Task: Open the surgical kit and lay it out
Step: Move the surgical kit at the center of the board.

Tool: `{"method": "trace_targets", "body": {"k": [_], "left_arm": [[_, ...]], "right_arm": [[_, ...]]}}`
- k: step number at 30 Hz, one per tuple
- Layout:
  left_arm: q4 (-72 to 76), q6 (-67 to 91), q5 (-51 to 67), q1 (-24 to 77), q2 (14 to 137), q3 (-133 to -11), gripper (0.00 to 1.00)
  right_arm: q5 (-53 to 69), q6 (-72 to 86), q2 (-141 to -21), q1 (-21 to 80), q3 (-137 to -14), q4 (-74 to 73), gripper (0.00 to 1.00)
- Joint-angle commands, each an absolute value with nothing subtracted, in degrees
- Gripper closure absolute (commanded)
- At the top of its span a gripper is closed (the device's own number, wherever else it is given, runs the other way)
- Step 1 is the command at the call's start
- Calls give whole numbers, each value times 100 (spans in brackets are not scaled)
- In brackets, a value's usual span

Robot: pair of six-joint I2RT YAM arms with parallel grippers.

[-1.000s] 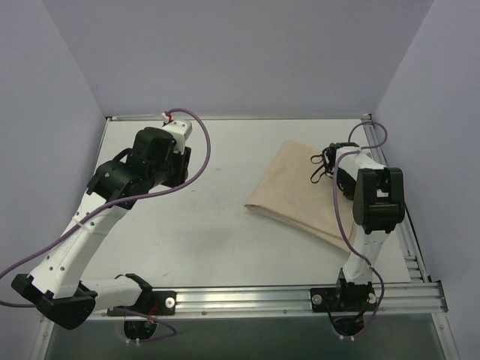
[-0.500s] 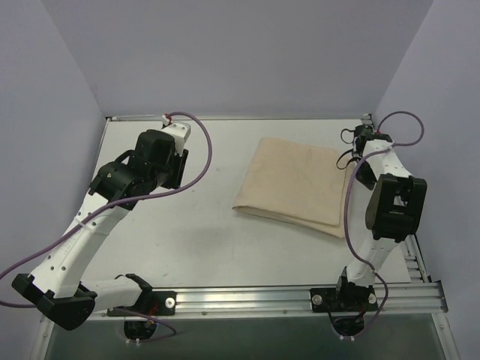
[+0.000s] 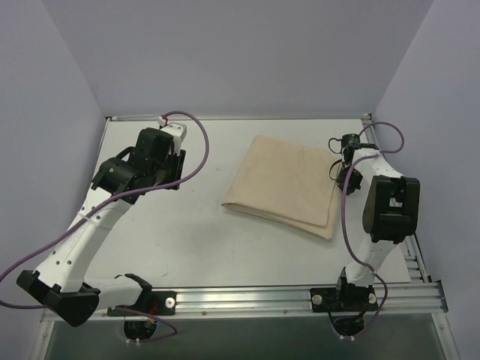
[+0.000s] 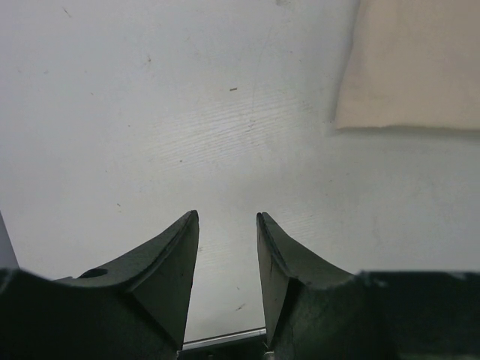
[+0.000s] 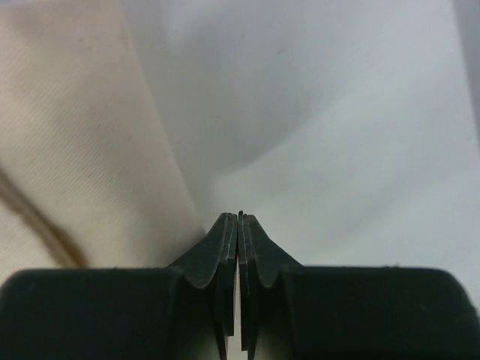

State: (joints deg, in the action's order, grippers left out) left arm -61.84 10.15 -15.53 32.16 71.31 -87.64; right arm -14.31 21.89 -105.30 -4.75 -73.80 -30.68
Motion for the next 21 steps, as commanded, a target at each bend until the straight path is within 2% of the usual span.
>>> {"method": "trace_targets", "body": {"k": [1, 4, 10, 14, 19, 21], "left_arm": [[-6179, 1266, -724, 2769, 7303, -8947, 54], [-5951, 1327, -135, 2506, 7889, -8982, 56], [-6073, 1581, 124, 2058, 9314, -9683, 78], [-6099, 1844, 202, 1697, 9921, -10177, 82], [-5881, 2065, -236, 1372, 10589, -10371, 97], [-5915, 2074, -465, 1223, 10801, -10634, 98]], "right_arm": [[-765, 2654, -10240, -343, -7058, -3129, 100], [-467, 2725, -10072, -106, -6917, -2832, 100], [261, 2637, -10897, 465, -7487, -2347, 100], [578, 2750, -11617, 703, -8313, -2347, 100], [843, 2734, -12487, 852, -9664, -2285, 100], [818, 2733, -12954, 853, -10079, -2381, 100]]}}
